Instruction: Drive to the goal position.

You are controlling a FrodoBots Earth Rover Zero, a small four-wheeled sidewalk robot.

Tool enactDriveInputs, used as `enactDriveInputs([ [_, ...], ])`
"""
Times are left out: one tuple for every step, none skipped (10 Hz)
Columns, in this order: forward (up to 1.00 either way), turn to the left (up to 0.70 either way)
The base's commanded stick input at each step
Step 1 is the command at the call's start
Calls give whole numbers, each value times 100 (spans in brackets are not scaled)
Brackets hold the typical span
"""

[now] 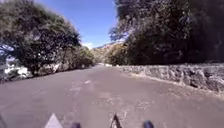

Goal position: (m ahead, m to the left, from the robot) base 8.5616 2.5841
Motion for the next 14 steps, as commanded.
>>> enactDriveInputs([
  [85, 0],
  [85, 0],
  [85, 0],
  [85, 0],
  [85, 0],
  [85, 0],
  [85, 0],
  [85, 0],
  [85, 0],
  [85, 0],
  [85, 0],
  [85, 0],
  [85, 0],
  [85, 0],
])
